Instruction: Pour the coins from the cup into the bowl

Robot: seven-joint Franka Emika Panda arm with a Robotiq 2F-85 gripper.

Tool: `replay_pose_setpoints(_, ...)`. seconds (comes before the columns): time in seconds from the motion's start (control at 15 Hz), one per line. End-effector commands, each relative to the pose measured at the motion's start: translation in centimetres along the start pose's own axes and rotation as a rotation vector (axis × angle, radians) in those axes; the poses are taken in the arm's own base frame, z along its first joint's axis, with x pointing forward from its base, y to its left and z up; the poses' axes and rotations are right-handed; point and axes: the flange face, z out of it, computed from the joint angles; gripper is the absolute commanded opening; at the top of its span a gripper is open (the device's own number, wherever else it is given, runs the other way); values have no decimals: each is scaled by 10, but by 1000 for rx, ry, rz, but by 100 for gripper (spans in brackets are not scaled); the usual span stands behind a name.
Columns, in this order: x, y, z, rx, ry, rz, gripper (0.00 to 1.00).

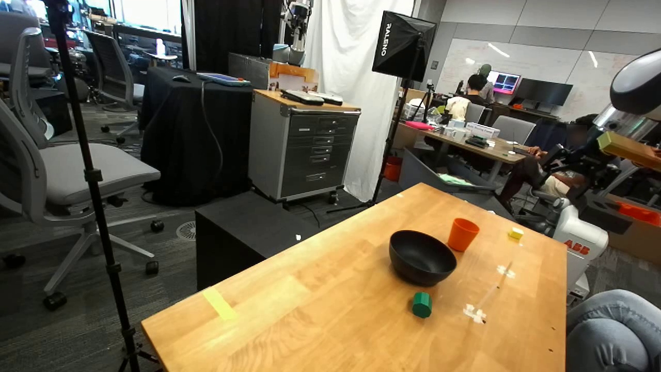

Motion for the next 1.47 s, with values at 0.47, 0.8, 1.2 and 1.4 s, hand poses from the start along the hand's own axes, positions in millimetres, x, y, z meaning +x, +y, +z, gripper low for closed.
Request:
replay_pose_setpoints(0.47, 20, -37, 4, 0, -32, -43, 100)
replay_pose_setpoints(0.8, 40, -42, 33, -65, -88, -56, 100)
replay_pose_setpoints(1.2, 62, -50, 73, -79, -103, -39, 100)
replay_pose_setpoints(1.4, 69, -60, 91, -70, -105, -43, 100)
